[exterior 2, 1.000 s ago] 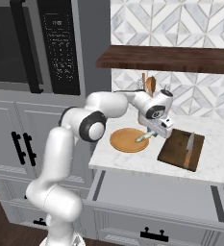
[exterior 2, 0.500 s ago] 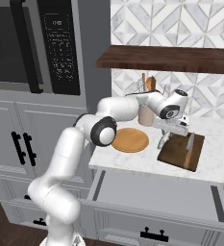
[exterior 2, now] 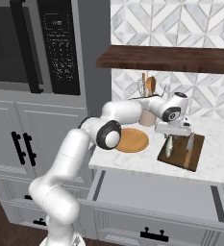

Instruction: Pick up the knife from the drawer and place it on the cutting board. Then place the meat from the plate to the cutting board.

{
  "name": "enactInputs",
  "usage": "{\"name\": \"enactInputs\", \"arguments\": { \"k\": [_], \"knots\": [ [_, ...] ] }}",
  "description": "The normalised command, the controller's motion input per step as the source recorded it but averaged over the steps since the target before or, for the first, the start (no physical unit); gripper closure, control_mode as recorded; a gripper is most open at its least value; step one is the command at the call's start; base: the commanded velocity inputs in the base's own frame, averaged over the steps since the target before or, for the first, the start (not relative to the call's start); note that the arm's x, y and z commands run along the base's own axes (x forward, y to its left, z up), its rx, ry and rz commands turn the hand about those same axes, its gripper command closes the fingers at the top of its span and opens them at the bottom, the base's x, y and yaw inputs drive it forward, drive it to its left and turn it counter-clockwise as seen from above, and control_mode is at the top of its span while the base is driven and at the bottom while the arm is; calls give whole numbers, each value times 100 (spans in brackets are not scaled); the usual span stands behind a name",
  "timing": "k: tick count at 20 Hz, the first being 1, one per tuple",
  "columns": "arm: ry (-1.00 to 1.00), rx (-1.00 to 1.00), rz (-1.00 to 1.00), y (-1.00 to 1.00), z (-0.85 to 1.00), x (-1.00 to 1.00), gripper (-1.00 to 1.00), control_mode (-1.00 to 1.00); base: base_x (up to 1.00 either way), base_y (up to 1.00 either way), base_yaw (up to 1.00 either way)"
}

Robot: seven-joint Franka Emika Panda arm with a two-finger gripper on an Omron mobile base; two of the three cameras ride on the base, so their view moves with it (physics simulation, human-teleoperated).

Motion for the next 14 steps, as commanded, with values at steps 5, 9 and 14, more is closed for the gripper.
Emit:
{"name": "enactInputs", "arguments": {
  "k": [5,9,14],
  "knots": [
    [-10,-1,6,-2,1,-2,-100,-100,0,0,0],
    [-17,-1,11,31,44,-84,-100,-100,0,0,0],
    [-13,-11,10,92,33,-100,-100,-100,0,0,0]
  ]
}}
